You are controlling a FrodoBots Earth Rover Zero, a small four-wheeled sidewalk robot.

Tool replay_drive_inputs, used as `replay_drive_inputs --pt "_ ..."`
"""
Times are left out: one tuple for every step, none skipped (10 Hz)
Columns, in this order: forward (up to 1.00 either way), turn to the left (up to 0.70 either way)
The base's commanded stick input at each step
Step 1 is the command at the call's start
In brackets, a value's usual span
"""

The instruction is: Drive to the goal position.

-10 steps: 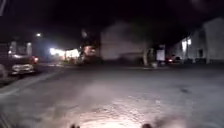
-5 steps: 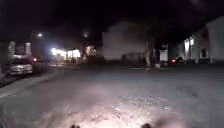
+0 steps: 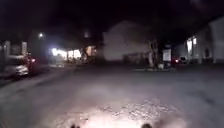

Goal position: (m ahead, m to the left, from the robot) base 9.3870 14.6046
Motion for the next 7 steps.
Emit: replay_drive_inputs --pt "0.70 0.35" --pt "0.70 0.35" --pt "0.70 0.35" --pt "0.70 0.05" --pt "0.70 0.00" --pt "0.70 0.00" --pt "0.70 0.00"
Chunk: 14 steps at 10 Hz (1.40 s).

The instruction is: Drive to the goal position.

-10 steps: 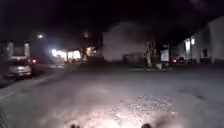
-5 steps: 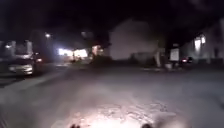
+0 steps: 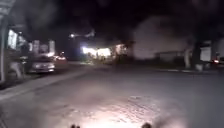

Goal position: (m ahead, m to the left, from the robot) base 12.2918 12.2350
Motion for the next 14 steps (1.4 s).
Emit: replay_drive_inputs --pt "0.70 0.00" --pt "0.70 0.00" --pt "0.70 0.00" --pt "0.70 0.00" --pt "0.70 0.00" --pt "0.70 0.00" --pt "0.70 0.04" --pt "0.70 0.29" --pt "0.70 0.35" --pt "0.70 0.35" --pt "0.70 0.35" --pt "0.70 0.35" --pt "0.70 0.32" --pt "0.70 0.10"
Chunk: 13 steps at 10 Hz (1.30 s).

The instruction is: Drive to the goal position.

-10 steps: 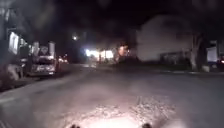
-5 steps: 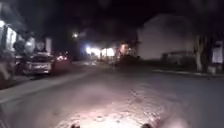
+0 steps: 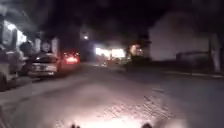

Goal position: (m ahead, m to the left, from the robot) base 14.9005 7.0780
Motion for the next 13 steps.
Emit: replay_drive_inputs --pt "0.70 0.00" --pt "0.70 0.00" --pt "0.70 0.00" --pt "0.70 0.00" --pt "0.70 0.00" --pt "0.70 0.00" --pt "0.70 0.00" --pt "0.70 -0.03" --pt "0.70 -0.35" --pt "0.70 -0.26" --pt "0.70 -0.03" --pt "0.70 0.00" --pt "0.70 0.00"
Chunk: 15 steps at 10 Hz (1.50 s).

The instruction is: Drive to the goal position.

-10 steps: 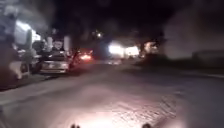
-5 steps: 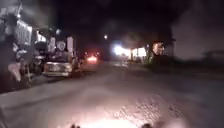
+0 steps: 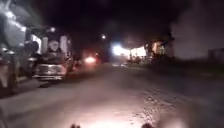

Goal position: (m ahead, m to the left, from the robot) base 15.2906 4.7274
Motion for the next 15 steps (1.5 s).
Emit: replay_drive_inputs --pt "0.70 0.00" --pt "0.70 0.00" --pt "0.70 0.00" --pt "0.70 0.00" --pt "0.36 0.00" --pt "0.70 0.00" --pt "0.70 0.21" --pt "0.70 0.35" --pt "0.70 0.35" --pt "0.70 0.23" --pt "0.70 0.00" --pt "0.70 0.00" --pt "0.70 0.00" --pt "0.70 0.00" --pt "0.70 0.00"
